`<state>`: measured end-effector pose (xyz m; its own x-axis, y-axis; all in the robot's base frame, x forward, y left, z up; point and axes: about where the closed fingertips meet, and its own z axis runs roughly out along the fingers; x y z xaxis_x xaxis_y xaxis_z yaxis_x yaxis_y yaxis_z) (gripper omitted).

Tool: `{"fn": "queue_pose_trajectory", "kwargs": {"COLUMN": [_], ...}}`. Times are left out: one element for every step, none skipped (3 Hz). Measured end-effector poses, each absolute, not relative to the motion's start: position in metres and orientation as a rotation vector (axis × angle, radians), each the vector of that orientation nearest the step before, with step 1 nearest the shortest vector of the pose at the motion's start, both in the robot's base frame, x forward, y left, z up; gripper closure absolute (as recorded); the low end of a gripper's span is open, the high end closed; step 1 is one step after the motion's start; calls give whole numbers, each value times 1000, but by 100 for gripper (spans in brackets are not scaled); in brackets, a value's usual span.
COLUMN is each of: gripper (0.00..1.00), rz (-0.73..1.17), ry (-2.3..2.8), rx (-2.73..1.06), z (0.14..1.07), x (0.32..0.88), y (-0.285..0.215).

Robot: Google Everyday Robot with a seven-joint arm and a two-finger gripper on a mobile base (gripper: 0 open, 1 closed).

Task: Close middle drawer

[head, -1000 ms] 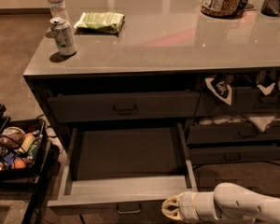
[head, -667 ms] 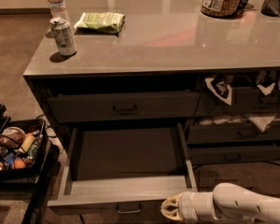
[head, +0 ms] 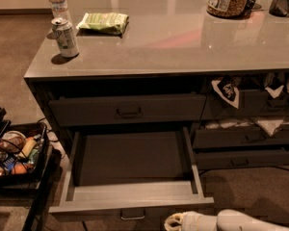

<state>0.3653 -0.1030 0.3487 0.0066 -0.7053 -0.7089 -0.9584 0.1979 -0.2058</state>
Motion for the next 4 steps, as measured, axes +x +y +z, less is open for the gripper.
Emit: {"fn": "queue_pose_trajectory", "kwargs": {"gripper": [100,100,100,100], "rz": [374,274,192,131], "ry": [1804,1825,1824,1812], "rx": [-1467,-1409,-1381,-1372], "z": [329,327,332,339], "x": [370,386,407,459], "y": [-108,-112,-116,-123]}}
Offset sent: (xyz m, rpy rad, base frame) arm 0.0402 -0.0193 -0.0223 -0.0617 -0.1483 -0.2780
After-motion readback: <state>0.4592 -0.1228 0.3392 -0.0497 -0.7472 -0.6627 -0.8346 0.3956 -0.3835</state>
